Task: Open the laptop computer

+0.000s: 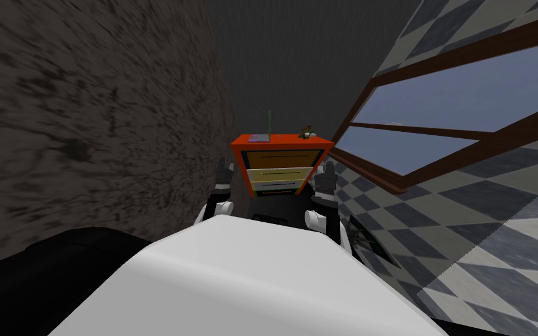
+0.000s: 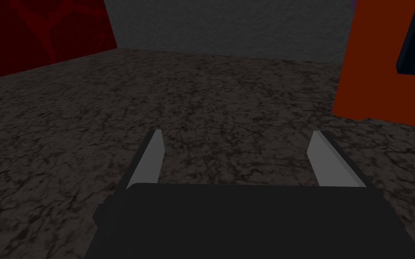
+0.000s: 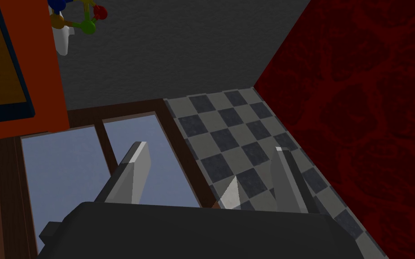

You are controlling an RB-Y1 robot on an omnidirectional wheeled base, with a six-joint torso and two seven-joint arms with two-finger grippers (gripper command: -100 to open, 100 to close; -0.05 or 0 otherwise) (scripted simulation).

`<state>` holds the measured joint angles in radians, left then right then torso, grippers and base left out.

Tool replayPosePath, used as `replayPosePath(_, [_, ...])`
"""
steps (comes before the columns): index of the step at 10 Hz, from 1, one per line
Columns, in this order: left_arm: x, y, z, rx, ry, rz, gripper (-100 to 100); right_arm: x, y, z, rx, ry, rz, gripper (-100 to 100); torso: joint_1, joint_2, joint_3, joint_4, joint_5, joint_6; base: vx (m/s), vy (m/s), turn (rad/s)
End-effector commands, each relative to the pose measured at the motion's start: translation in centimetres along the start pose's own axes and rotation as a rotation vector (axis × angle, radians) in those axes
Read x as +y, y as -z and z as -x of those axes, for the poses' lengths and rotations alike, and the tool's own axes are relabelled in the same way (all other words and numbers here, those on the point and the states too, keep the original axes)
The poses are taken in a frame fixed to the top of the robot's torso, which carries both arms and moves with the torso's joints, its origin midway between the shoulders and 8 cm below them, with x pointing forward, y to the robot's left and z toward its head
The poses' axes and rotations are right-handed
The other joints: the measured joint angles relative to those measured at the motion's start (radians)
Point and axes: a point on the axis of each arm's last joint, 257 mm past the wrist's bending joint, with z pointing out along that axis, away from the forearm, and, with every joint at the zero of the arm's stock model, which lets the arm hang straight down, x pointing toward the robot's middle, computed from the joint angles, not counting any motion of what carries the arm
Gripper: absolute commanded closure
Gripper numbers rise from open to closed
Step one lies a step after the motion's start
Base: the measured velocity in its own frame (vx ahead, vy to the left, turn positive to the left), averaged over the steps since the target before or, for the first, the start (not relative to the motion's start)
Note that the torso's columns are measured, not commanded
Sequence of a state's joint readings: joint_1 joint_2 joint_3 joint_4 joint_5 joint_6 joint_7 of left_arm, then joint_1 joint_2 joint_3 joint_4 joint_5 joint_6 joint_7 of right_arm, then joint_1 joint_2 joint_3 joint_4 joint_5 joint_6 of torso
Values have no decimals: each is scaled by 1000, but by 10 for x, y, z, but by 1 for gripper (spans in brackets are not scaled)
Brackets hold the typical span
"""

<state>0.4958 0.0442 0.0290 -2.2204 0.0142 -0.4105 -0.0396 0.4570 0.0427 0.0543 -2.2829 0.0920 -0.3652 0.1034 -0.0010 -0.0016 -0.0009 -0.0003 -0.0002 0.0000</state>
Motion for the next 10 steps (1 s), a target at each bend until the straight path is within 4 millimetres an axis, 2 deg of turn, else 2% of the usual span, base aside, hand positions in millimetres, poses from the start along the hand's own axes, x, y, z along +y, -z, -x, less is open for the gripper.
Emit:
replayPosePath(1, [-1,-6,-2,49,-39,6,-100,0,0,0,0,0,0,0,0,0,0,0,0,0,59,-32,-9])
replayPosePath(10, [-15,-42,6,88,-145,34,-100,0,0,0,0,0,0,0,0,1,1,0,0,0,84,-55,-14])
